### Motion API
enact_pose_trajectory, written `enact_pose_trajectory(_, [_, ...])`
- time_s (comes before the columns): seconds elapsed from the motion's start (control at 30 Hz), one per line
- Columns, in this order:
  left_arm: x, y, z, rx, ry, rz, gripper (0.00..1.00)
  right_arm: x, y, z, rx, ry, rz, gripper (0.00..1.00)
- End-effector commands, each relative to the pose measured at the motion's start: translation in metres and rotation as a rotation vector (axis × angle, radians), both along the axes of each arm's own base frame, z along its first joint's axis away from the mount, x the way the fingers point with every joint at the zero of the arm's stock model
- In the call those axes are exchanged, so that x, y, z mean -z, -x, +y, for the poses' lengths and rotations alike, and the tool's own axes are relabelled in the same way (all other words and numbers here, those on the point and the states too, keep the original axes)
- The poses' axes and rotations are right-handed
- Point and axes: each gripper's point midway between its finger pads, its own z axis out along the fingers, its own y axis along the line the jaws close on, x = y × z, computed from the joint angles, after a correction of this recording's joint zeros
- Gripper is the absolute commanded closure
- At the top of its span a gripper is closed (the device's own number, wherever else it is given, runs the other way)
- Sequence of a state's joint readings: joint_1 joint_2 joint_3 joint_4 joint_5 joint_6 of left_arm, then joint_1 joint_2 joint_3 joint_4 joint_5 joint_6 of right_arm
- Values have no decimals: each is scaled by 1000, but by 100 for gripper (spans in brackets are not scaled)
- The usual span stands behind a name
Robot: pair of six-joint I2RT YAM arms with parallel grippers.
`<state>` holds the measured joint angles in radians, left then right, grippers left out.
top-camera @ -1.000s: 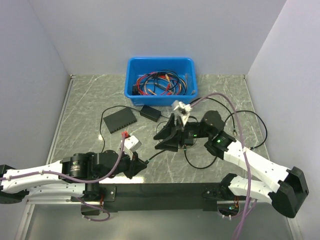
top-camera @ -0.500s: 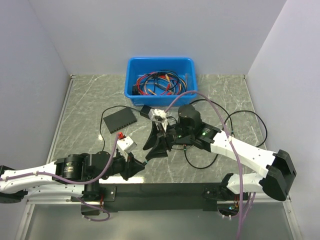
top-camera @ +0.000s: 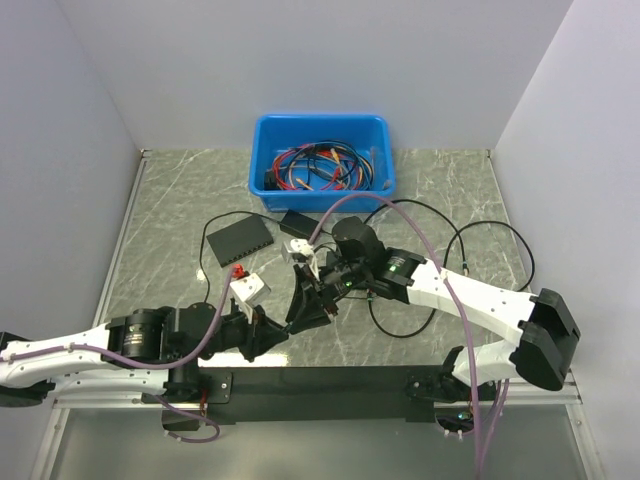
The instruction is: Insert the plug into the switch port
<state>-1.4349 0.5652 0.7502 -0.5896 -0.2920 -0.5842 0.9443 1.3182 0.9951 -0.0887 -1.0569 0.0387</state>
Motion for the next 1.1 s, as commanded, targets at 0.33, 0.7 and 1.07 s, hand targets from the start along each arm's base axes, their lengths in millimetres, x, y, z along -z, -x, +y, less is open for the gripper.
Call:
enact_pose_trajectory(0.33, [-17,0,-5,11,50,-23,99,-21,12,2,-49,-50,-46,76])
enact_pose_trajectory(0.7, [-17,-1,-5,8,52,-23,99,-15,13,-4,-40,-41,-71,79])
enact_pose_trajectory(1.07, [-17,-1,-4,2,53,-22,99,-12,14,-5,-48,-37,-69,69])
